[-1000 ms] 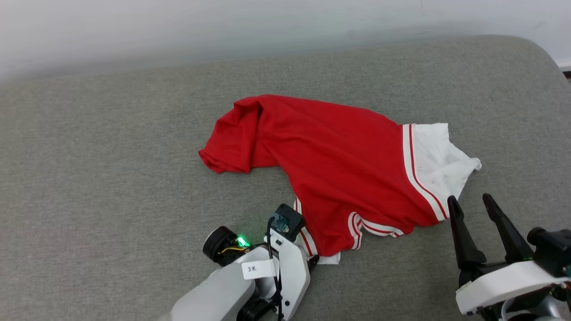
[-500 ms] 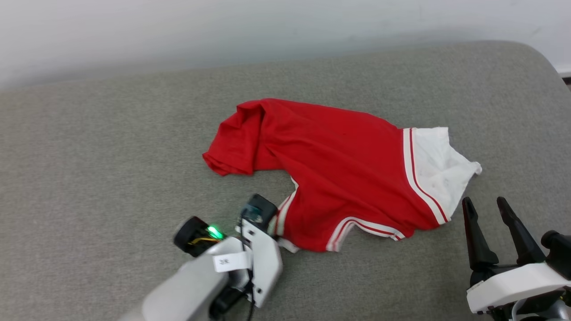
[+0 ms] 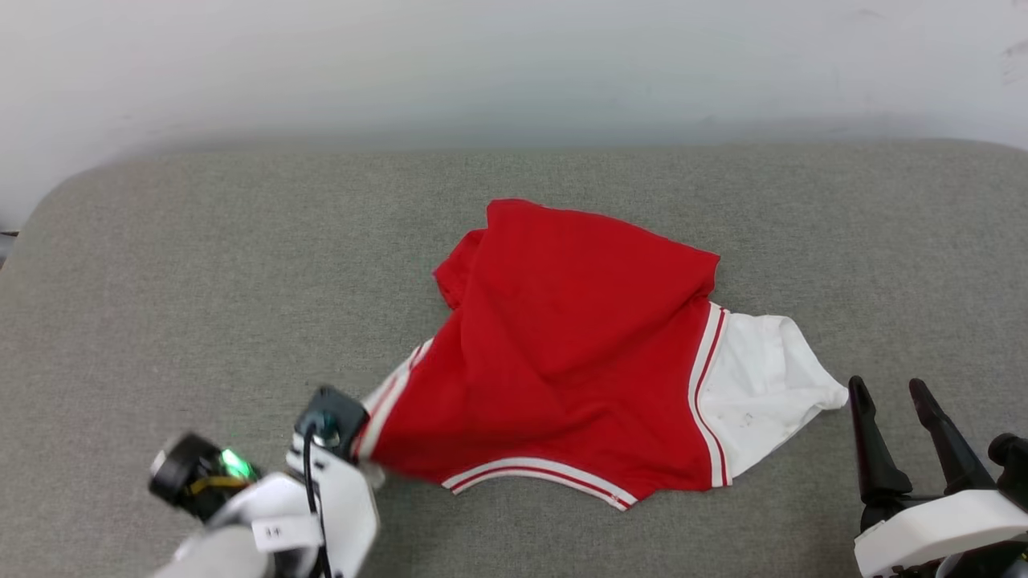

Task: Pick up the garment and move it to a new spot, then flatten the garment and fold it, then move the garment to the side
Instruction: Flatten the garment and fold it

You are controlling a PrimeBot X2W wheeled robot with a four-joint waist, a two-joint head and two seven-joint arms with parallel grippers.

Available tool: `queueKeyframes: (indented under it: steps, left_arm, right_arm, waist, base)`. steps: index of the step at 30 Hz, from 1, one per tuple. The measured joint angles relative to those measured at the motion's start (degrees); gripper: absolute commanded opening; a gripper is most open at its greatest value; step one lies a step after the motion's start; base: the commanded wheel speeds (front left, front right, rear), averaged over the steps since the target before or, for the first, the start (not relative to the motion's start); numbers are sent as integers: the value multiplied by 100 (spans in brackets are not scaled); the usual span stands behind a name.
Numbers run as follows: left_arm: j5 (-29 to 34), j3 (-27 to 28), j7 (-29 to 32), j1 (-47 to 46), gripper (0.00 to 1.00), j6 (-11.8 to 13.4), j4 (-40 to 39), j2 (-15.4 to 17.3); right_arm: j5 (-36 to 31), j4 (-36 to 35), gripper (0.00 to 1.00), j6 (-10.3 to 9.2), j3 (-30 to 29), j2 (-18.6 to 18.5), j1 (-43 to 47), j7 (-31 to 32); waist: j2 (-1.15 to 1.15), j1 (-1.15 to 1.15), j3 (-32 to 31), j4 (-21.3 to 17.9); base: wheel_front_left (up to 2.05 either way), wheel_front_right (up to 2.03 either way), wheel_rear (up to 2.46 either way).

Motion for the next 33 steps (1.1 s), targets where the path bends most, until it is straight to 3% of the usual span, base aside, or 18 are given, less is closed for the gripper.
queueKeyframes:
  steps: [4, 10, 11, 12, 23, 33]
  left_arm:
    - [-380, -23, -191, 633, 0, 219, 108, -281]
    - [-795, 47, -791, 1100, 0, 293, 692, -921]
    - [-827, 77, -906, 1137, 64, 330, 761, -1007]
    - [-851, 138, -1042, 1175, 100, 363, 835, -1081]
    - [-991, 845, -2694, 1589, 100, 746, 661, -1422]
    - [-1123, 1583, -3668, 1816, 100, 1017, 134, -1322]
  right_arm:
    - [-2, -26, 100, 0, -24, 0, -1, 40]
    - [-77, -103, 100, 0, -101, 0, -2, 158]
    - [-79, -116, 100, 0, -112, -1, -3, 183]
    - [-91, -127, 100, 0, -119, 0, -2, 199]
    - [-183, -234, 100, 0, -243, 0, 215, 436]
    - [-176, -331, 100, 0, -326, -1, 337, 698]
  waist:
    - [0, 0, 39, 10]
    - [0, 0, -3, 22]
    - [0, 0, -23, 25]
    - [0, 0, -51, 28]
    - [0, 0, -567, 61]
    - [0, -1, -775, 96]
  base:
    - [0, 0, 0]
    - [0, 0, 0]
    - [0, 0, 0]
    - [0, 0, 0]
    - [0, 0, 0]
    - [0, 0, 0]
